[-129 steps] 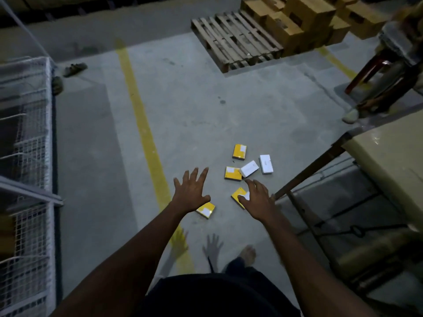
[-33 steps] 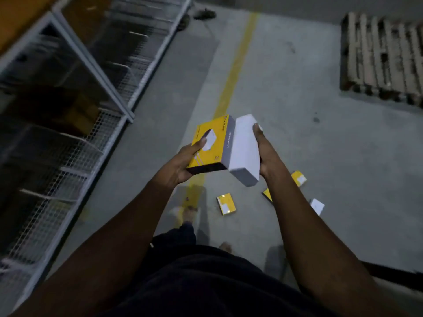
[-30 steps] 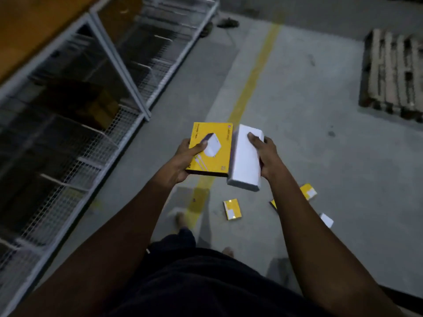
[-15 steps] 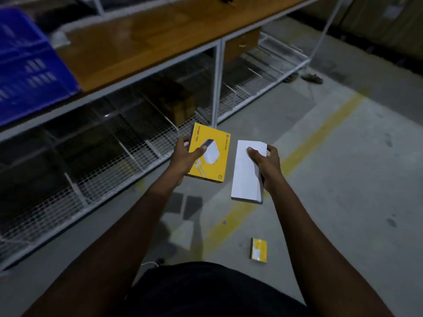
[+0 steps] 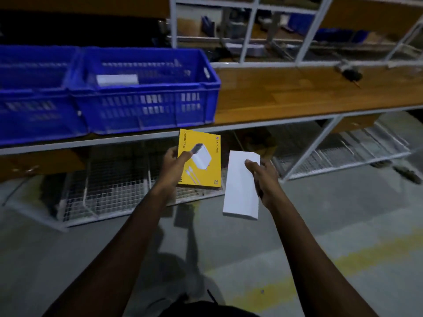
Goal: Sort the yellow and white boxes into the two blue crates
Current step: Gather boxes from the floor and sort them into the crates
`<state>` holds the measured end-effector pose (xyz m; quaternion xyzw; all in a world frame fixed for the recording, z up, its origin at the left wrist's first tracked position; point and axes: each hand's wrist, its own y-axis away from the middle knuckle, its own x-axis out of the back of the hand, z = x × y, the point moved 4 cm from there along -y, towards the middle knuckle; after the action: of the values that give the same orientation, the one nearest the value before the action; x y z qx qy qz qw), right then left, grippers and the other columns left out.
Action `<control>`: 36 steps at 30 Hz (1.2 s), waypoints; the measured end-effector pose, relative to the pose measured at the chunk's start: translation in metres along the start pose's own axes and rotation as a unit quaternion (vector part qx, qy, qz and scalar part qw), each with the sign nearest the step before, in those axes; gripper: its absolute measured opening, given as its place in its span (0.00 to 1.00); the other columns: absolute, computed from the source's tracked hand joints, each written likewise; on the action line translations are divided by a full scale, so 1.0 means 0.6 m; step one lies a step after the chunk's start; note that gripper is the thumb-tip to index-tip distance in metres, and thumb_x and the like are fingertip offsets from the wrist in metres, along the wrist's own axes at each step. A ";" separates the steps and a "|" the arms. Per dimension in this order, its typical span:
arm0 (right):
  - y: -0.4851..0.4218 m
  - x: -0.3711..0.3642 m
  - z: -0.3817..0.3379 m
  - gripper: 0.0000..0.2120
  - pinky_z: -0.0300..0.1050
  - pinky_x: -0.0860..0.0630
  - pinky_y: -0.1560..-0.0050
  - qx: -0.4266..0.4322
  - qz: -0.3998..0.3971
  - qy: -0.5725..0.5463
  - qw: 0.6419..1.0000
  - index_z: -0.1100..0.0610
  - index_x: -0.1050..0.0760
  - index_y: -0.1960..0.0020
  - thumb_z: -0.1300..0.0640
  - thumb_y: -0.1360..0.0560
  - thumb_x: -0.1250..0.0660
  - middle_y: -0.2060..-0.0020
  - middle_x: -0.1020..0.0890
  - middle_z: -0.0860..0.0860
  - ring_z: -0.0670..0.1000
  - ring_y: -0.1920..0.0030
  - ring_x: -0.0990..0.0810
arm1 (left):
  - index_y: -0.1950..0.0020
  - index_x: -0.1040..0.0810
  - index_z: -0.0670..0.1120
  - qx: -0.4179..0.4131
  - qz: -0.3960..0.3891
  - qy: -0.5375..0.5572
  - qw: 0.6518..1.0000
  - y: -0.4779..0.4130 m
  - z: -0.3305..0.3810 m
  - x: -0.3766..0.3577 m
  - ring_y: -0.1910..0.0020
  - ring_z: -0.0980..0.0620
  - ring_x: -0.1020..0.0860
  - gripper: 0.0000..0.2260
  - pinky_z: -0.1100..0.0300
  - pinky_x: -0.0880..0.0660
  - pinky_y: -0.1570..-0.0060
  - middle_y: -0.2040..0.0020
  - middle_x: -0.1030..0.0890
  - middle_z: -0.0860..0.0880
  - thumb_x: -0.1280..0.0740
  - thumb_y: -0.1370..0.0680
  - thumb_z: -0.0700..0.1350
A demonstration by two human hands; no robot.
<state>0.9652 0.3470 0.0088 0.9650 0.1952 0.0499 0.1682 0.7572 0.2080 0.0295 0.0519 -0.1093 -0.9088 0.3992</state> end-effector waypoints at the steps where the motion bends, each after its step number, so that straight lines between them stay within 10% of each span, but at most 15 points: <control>1: -0.010 -0.033 -0.015 0.24 0.61 0.20 0.50 0.007 -0.013 0.004 1.000 0.54 0.30 0.35 0.51 0.28 0.28 0.45 0.18 0.56 0.57 0.50 0.16 | 0.44 0.23 0.45 0.001 0.017 0.009 1.000 -0.012 0.007 0.029 0.57 0.50 0.24 0.07 0.57 0.31 0.60 0.52 0.21 0.47 0.35 0.21 0.44; 7: -0.059 -0.197 -0.102 0.21 0.51 0.18 0.54 0.033 -0.073 -0.003 0.997 0.54 0.33 0.37 0.55 0.26 0.29 0.45 0.19 0.55 0.54 0.50 0.16 | 0.61 0.29 0.48 0.010 0.083 0.058 0.995 -0.065 0.052 0.151 0.57 0.47 0.31 0.10 0.53 0.37 0.57 0.61 0.28 0.46 0.41 0.20 0.40; 16: -0.177 -0.341 -0.230 0.23 0.54 0.17 0.55 0.076 -0.113 -0.025 0.990 0.53 0.35 0.37 0.53 0.26 0.27 0.47 0.18 0.56 0.56 0.52 0.15 | 0.35 0.25 0.48 -0.050 0.111 0.078 0.989 -0.173 0.166 0.225 0.54 0.47 0.21 0.12 0.54 0.26 0.58 0.47 0.20 0.47 0.40 0.18 0.43; 27: -0.443 -0.460 -0.388 0.26 0.58 0.19 0.48 0.108 -0.109 -0.011 0.988 0.52 0.33 0.42 0.45 0.32 0.25 0.45 0.20 0.56 0.56 0.49 0.18 | 0.29 0.29 0.51 -0.071 0.163 0.039 0.983 -0.403 0.286 0.237 0.36 0.39 0.26 0.19 0.35 0.30 0.38 0.32 0.26 0.44 0.38 0.21 0.49; 31: -0.568 -0.497 -0.399 0.31 0.60 0.20 0.48 0.114 -0.090 0.010 0.989 0.46 0.31 0.49 0.35 0.45 0.24 0.46 0.19 0.54 0.56 0.50 0.17 | 0.35 0.26 0.48 -0.070 0.169 0.041 0.982 -0.474 0.317 0.224 0.54 0.44 0.21 0.12 0.50 0.23 0.58 0.49 0.19 0.47 0.40 0.18 0.45; 36: -0.623 -0.528 -0.394 0.35 0.59 0.20 0.46 0.107 -0.083 0.052 0.989 0.51 0.31 0.42 0.37 0.43 0.26 0.45 0.19 0.55 0.56 0.49 0.18 | 0.42 0.24 0.50 -0.056 0.175 0.042 0.982 -0.545 0.323 0.215 0.52 0.43 0.21 0.09 0.41 0.23 0.49 0.50 0.19 0.45 0.40 0.19 0.42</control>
<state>0.5014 0.6189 0.0921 0.9541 0.2869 0.0644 0.0569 0.4010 0.3582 0.1381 0.0480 -0.0485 -0.8267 0.5584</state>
